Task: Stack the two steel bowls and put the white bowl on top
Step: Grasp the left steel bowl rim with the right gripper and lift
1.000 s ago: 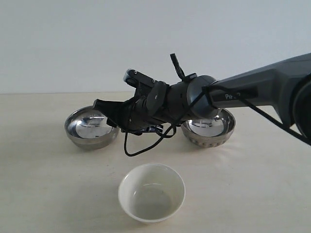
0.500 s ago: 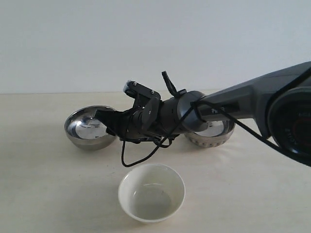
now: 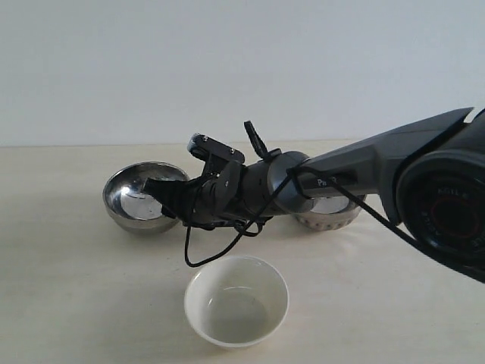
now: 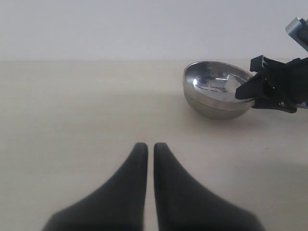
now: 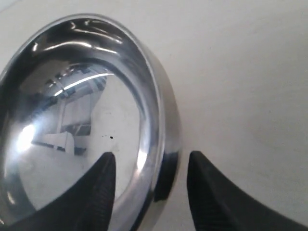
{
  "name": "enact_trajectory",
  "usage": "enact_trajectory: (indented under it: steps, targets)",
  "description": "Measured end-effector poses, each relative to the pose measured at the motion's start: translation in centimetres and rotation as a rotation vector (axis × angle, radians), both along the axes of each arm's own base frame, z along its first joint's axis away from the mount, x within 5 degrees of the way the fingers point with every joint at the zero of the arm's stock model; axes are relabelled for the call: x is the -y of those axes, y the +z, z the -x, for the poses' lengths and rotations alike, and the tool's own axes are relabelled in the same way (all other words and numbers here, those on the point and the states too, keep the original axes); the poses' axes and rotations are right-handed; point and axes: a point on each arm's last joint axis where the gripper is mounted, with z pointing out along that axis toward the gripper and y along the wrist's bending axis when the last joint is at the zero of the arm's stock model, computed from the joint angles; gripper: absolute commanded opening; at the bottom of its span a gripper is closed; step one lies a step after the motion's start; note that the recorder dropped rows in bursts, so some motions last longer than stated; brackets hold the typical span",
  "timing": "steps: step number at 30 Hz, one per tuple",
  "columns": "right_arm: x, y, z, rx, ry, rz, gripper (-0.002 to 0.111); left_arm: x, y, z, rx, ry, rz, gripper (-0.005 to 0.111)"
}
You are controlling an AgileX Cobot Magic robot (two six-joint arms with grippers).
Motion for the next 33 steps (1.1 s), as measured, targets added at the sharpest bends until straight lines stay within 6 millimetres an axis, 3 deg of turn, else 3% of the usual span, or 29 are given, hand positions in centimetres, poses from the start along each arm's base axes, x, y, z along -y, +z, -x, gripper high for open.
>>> enact_trajectory:
  steps: [6, 22, 25, 33]
  targets:
    - [0.0, 0.0, 0.0, 0.005, -0.003, -0.001, 0.000, 0.0, 0.0, 0.0, 0.000, 0.000, 0.000, 0.004]
    - [0.0, 0.0, 0.2, -0.022, 0.011, 0.001, 0.000, 0.0, 0.0, 0.0, 0.000, 0.000, 0.000, 0.004]
    - [-0.1, 1.2, 0.4, -0.017, 0.033, -0.005, 0.000, 0.0, 0.0, 0.0, 0.000, 0.000, 0.000, 0.004]
    - [0.6, 6.9, 0.8, 0.031, 0.109, -0.027, 0.000, 0.0, 0.0, 0.0, 0.000, 0.000, 0.000, 0.004]
